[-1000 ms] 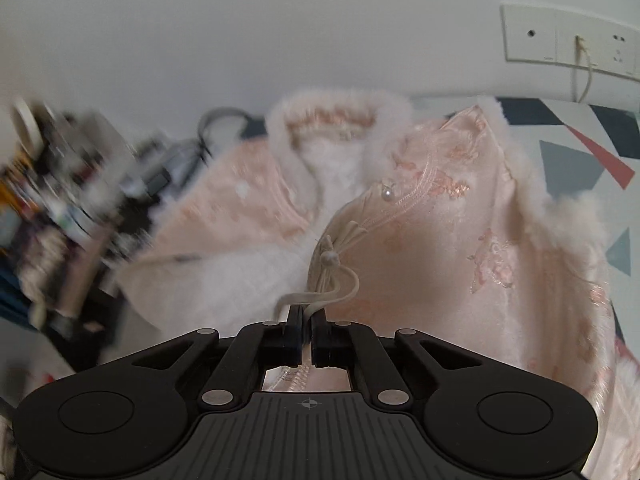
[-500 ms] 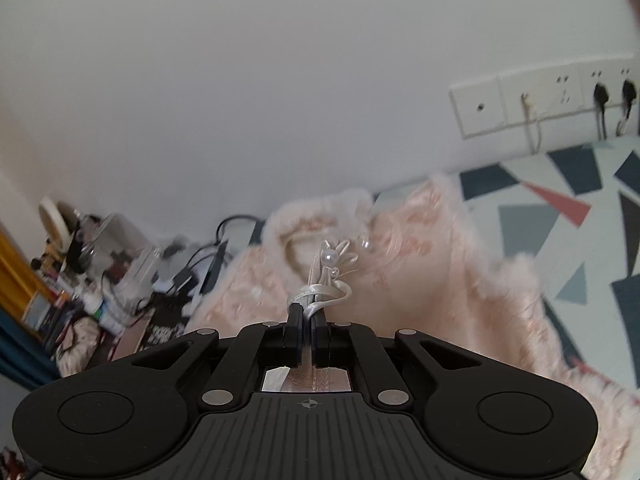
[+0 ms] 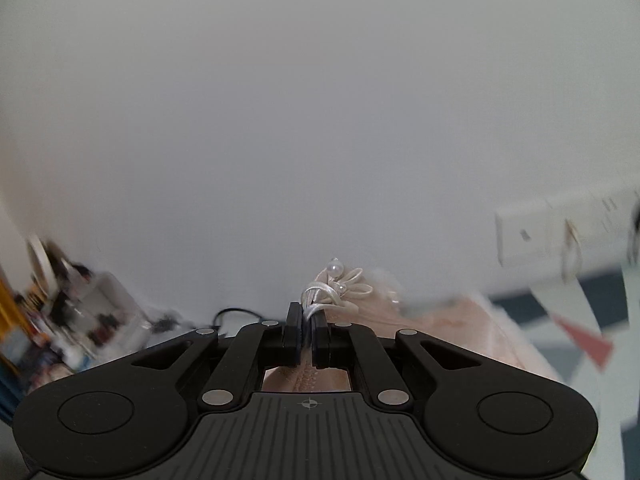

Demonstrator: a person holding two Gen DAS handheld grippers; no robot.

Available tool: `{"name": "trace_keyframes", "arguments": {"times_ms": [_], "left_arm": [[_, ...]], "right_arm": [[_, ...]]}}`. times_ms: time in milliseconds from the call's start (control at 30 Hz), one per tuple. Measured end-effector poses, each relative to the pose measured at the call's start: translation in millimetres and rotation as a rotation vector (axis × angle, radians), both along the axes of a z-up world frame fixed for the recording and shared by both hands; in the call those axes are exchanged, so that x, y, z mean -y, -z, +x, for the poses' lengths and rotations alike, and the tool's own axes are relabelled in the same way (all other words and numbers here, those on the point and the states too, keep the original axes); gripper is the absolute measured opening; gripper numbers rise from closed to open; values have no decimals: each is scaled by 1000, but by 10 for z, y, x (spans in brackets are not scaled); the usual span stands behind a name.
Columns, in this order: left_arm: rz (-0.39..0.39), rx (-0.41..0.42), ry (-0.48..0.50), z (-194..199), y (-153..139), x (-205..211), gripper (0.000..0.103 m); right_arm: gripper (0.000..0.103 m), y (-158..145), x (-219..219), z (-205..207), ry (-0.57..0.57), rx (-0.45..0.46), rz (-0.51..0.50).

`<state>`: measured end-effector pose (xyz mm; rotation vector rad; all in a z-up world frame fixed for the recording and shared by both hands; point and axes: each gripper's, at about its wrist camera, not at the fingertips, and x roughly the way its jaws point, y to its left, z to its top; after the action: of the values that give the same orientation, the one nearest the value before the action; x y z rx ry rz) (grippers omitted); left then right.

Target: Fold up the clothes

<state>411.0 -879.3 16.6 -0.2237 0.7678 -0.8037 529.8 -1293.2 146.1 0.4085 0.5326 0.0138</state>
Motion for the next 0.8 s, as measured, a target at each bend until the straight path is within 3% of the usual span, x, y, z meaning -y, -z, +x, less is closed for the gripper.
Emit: {"name": "trace_keyframes", "arguments": {"times_ms": [133,300,367,433,467,500,567,700,800], "left_arm": [[115,-120,-103,326,465,19,4],[213,-285,-219,605,1003,-12,7],[240,-327,-274,646,1116,-75,18],[267,-337,-307,613,1122,-145,35],[272,-332,-311,580,1090,-178,46],[277,-326,-315,547,1058,-211,56],[285,-309,-308,447,992,-286,63],[290,-320,-284,255,960,-424,64],[308,-316,-273,185,1006,-467,64]], "right_arm": [[4,455,-183,788,-70,-90,-22],[6,1304,-474,1475,-171,-249,-76],[18,1592,-560,1602,-187,-296,-94],[51,1739,-582,1618,-186,-329,-93],[55,1787,-585,1604,-184,-341,-91],[58,1810,-577,1569,-187,-347,-83],[61,1696,-441,1386,-214,-341,-41],[69,1330,127,745,-214,-283,61],[73,1043,670,80,-119,-232,123]]}}
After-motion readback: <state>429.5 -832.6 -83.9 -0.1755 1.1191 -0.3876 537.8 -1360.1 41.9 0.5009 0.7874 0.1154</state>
